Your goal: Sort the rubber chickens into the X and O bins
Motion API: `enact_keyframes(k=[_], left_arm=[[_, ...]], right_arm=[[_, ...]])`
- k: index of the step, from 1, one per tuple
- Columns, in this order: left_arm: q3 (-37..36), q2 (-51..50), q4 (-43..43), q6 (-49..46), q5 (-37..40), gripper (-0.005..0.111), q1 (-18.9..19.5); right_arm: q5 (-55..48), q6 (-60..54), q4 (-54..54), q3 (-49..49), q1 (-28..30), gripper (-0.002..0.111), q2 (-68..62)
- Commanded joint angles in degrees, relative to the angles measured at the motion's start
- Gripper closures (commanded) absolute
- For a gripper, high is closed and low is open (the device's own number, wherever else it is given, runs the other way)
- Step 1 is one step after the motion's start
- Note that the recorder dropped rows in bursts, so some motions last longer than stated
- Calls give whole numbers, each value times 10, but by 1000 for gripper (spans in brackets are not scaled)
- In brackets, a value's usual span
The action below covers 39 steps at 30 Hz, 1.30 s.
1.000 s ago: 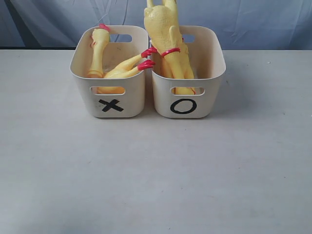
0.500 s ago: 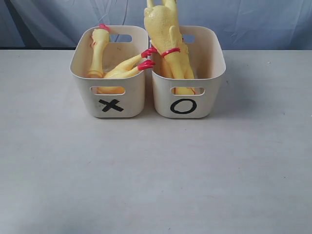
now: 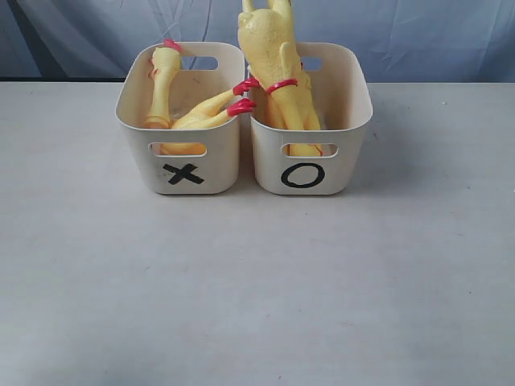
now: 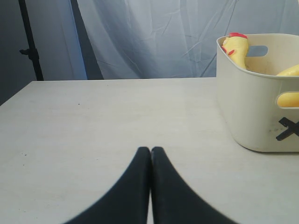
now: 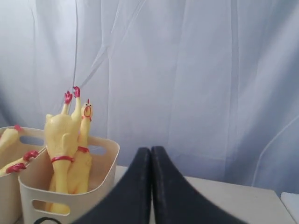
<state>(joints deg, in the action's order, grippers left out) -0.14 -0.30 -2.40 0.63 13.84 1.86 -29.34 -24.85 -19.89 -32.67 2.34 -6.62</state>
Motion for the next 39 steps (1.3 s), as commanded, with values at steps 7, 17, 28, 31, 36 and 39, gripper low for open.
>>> enact_keyframes(k=[7,17,28,31,36,39], left_arm=[[1,3,0,2,-2,107,-2],[1,3,0,2,-2,107,-2],[1,3,0,2,-2,107,-2],[1,3,0,2,-2,107,-2],[1,3,0,2,-2,107,-2],[1,3,0,2,-2,107,-2]], right_arm=[[183,-68,-14,198,6,108,16],[218,141,110,311,6,108,36],[124,410,320,327,6,108,66],[124,383,318,327,6,108,66],[122,325,310,327,6,108,66],[121,314,281,327,6,108,66]])
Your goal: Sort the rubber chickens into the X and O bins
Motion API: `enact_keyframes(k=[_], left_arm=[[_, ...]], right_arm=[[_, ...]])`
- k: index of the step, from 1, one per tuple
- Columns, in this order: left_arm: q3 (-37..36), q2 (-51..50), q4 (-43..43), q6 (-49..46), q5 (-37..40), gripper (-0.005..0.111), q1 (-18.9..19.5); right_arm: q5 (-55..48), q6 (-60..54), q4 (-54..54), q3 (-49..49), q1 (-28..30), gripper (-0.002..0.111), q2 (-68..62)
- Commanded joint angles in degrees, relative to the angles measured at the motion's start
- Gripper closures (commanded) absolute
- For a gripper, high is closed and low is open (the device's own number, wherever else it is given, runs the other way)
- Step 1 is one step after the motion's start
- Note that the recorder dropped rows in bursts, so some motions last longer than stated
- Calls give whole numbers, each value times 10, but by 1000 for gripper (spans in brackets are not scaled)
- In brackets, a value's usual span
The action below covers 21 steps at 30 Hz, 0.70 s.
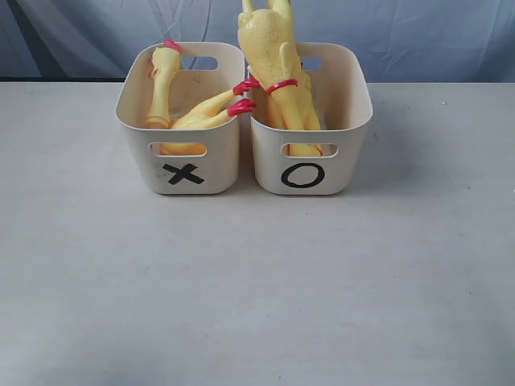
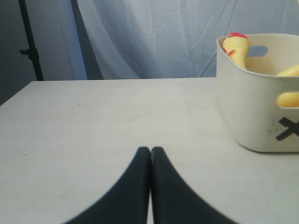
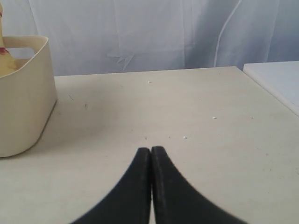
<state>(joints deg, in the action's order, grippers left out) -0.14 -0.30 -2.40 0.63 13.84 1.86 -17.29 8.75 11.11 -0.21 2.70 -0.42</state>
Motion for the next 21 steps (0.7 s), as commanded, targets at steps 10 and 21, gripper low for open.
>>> enact_keyframes(k=[10,21], left_arm=[[1,3,0,2,-2,107,-2],[1,3,0,2,-2,107,-2]], right_arm=[[-1,-72,-66,2,3,108,4],[-2,-66,-70,2,3,108,4]])
